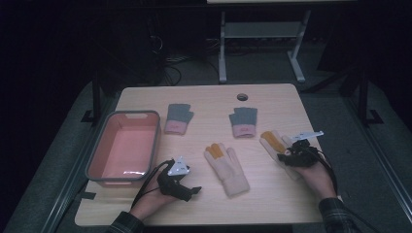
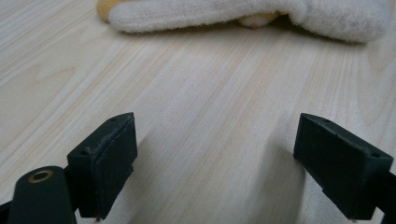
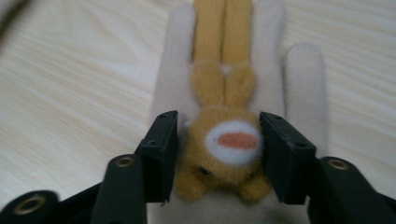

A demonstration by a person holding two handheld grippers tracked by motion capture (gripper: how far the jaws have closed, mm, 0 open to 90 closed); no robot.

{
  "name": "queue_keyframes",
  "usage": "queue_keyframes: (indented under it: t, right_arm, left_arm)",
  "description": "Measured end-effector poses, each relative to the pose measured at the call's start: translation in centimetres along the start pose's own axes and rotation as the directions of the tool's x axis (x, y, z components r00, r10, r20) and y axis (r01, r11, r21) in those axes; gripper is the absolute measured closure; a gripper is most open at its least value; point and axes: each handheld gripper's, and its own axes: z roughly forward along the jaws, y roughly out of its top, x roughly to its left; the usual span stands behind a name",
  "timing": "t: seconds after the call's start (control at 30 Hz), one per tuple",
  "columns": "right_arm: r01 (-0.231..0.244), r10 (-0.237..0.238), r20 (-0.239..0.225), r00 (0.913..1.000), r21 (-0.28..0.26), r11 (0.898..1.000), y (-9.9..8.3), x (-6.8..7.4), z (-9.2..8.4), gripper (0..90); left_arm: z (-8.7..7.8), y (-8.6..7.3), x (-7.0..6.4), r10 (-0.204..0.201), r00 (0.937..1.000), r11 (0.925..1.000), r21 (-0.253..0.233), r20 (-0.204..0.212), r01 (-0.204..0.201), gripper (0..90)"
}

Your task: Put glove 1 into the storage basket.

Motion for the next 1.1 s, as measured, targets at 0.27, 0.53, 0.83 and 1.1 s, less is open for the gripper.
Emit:
queue_keyframes:
  t: [0.27,0.53,0.83,1.1]
  right_arm:
    - [-0.003,0.001,-0.034,0.9994,-0.043,0.999,-0.6,-0.6,-0.1,67.6]
    - [-0.030,0.027,-0.057,0.9980,-0.042,0.999,-0.5,-0.7,-0.5,69.4]
    - [-0.036,0.029,-0.078,0.9966,-0.093,0.995,0.1,-0.4,-1.7,69.2]
    - [-0.045,0.030,-0.108,0.9937,-0.139,0.989,1.0,0.8,-3.2,69.1]
  left_arm:
    - [0.0,0.0,0.0,0.001,1.0000,1.0000,0.003,0.000,-0.001,12.7]
    - [0.0,0.0,0.0,0.000,1.0000,1.0000,0.004,0.000,0.000,12.7]
    - [0.0,0.0,0.0,0.000,1.0000,1.0000,-0.001,0.000,0.000,12.7]
    - [0.0,0.0,0.0,0.000,1.0000,1.0000,-0.001,0.000,0.000,12.7]
